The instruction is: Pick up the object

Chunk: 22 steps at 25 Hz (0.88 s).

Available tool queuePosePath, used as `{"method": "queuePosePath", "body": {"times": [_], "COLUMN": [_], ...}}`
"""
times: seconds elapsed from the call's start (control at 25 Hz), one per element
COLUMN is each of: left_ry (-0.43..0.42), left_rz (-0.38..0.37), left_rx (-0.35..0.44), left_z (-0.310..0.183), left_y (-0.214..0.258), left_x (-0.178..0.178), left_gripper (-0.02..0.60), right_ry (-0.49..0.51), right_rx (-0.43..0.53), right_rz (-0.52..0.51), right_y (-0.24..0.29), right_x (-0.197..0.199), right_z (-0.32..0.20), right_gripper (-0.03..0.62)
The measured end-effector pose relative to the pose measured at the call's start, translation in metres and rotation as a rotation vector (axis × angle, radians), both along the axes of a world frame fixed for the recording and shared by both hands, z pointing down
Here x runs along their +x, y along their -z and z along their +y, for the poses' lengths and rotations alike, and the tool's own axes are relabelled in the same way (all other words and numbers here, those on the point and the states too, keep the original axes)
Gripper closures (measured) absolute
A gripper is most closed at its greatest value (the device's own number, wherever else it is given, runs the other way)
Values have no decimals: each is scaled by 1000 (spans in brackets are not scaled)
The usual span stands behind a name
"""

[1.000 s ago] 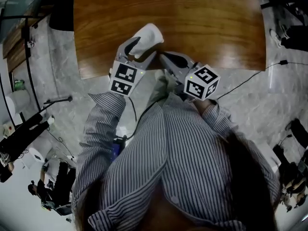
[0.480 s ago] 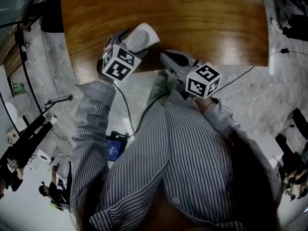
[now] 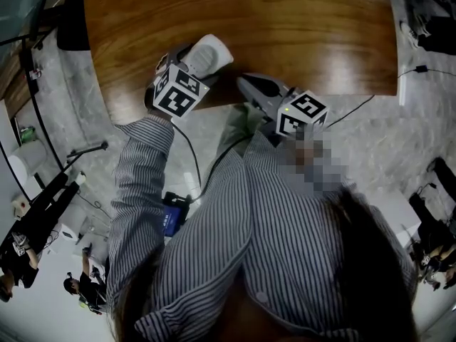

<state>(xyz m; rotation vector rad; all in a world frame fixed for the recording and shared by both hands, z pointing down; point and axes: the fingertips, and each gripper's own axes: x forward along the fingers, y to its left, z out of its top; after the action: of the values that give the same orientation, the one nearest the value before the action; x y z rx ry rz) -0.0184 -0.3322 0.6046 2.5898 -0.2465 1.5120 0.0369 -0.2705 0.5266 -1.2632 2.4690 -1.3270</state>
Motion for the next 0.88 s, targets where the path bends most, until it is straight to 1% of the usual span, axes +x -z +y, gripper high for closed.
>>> {"method": "queuePosePath", "body": {"times": [0.12,0.28,0.36,0.4,0.44,0.48,0.56,0.64,0.72,0.88], "left_ry": [11,21,57,97,153,221,360,460,513,575], "left_rz": [8,14,18,42,88,153,303,426,511,686], "left_rx": [1,-11,-35,-58,-89,-124,-195,-231,-214,-152], "left_z": [-4,-5,-3,-3,-3,-4,-6,-9,-11,-4], "left_y": [-4,-7,-5,-2,3,11,33,57,81,131], "left_x": [-2,5,7,10,14,19,24,23,19,18], "left_gripper": [132,137,137,137,137,137,137,137,137,137], "right_ry": [16,24,27,31,36,45,67,87,101,133], "right_rx": [2,10,27,40,55,71,102,138,185,282], "right_rz": [-1,9,18,24,29,31,32,39,63,107], "right_y": [-1,4,10,14,18,23,36,53,71,101], "right_x": [-5,2,5,7,9,11,13,13,13,16], "right_z": [-1,-2,-2,-3,-4,-4,-6,-9,-15,-20], "right_gripper": [592,592,592,592,592,592,592,592,592,592]}}
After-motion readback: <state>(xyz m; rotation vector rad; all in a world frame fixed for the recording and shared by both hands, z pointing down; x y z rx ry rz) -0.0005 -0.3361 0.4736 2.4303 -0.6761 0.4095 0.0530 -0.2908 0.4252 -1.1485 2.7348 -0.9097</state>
